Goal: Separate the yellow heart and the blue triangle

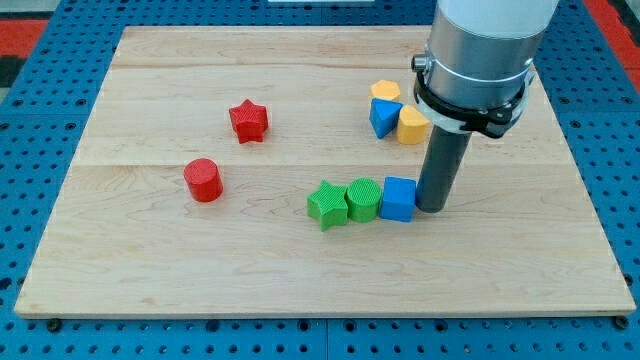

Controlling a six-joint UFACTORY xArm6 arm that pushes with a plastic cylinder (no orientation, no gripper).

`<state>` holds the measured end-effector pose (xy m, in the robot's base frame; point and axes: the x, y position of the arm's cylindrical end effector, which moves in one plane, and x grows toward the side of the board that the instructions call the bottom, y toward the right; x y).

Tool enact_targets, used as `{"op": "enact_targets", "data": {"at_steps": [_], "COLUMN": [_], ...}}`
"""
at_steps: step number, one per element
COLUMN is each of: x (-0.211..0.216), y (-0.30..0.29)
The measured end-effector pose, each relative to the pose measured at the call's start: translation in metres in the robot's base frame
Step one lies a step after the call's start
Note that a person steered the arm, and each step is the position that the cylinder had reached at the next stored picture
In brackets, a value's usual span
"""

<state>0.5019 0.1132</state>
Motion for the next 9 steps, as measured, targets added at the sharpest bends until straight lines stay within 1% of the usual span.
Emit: {"op": "enact_targets", "data": {"at_steps": [1,2,3,4,5,6,7,9], "x": [0.0,-0.005,-0.042,-0.082,-0.121,-0.133,-0.133,-0.151], "y": [-0.004,0.012,0.064,0.088,0.087,0.043,-0.004,-0.036]}}
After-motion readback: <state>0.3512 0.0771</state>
